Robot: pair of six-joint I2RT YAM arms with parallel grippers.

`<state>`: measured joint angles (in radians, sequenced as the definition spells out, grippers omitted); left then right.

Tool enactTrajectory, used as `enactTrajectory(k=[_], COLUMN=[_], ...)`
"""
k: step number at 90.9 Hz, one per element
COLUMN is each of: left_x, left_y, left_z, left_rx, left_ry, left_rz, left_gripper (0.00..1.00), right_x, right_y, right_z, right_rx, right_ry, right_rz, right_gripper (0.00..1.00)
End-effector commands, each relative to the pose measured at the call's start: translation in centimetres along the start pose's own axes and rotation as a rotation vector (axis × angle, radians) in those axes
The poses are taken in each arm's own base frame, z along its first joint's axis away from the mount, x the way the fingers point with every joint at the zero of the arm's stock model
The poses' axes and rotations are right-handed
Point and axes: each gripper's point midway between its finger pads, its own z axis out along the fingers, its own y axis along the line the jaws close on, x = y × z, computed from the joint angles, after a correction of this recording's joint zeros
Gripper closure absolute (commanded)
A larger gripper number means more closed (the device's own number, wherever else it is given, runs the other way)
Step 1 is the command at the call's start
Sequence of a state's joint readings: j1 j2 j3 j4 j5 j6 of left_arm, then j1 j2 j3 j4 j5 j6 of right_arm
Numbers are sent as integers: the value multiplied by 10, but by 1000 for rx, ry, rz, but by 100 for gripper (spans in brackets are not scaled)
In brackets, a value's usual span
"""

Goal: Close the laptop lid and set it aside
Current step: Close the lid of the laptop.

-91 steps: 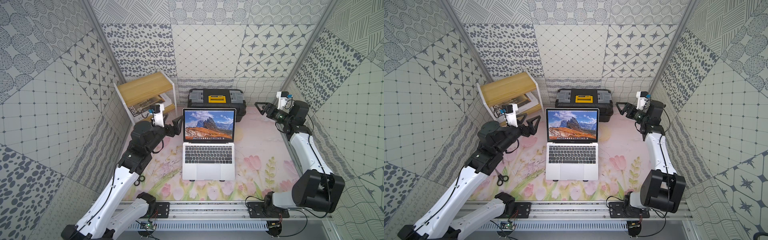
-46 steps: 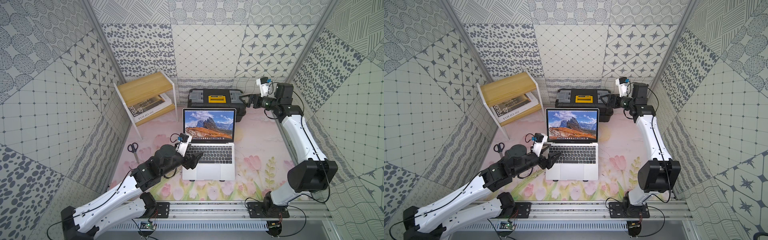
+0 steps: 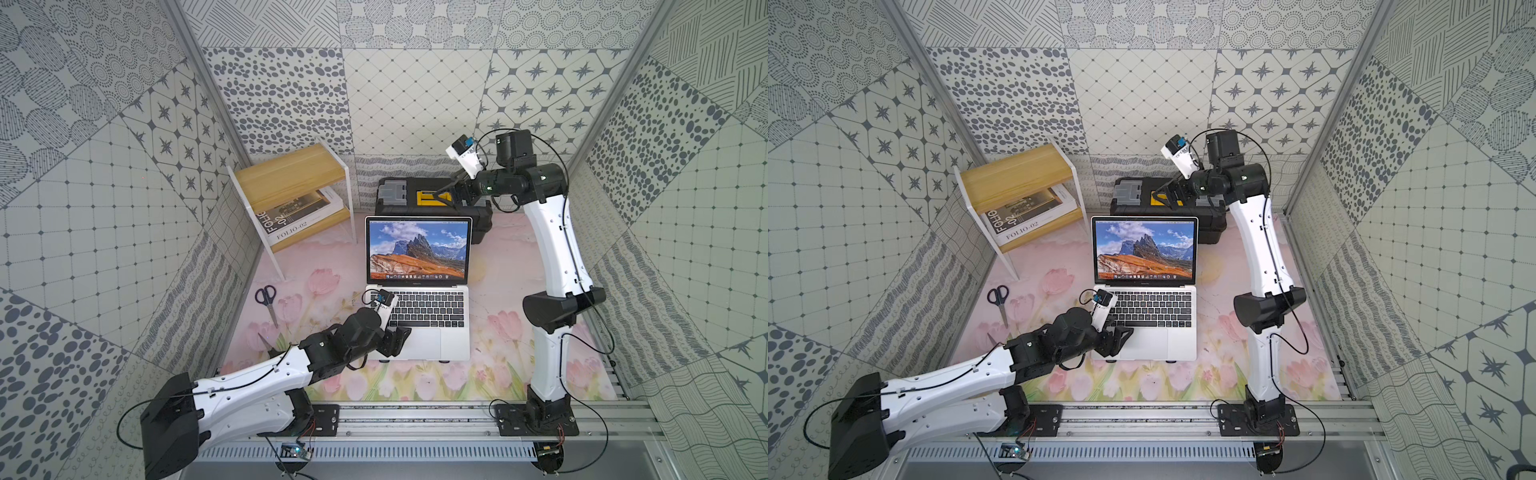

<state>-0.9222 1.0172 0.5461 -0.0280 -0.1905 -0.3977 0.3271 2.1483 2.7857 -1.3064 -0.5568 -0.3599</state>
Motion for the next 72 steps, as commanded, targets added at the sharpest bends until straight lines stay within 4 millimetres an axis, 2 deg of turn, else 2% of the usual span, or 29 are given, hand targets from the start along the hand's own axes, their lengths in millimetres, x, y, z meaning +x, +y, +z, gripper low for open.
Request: enactTrajectory(k=[1, 10, 23, 49, 72], left_x=[-11, -2, 9, 25, 29], left_y=[-4, -4, -6, -3, -2], left_z=[11, 19, 28, 41, 44], left_rx=[13, 17, 22, -12, -17], left_ry=[-66, -39, 0, 35, 40], left_rz=[-88, -101, -112, -121, -130], left_gripper=[25, 25, 27, 28, 29], right_x=[34, 34, 37, 41, 43], right_y=[20, 25, 18, 18, 32], right_z=[8, 18, 28, 45, 49], right_rx=[-75, -100, -99, -153, -235], right_ry=[136, 134, 138, 127, 115], right_rz=[-11, -27, -27, -59, -67], right_gripper=[3, 3, 3, 3, 3])
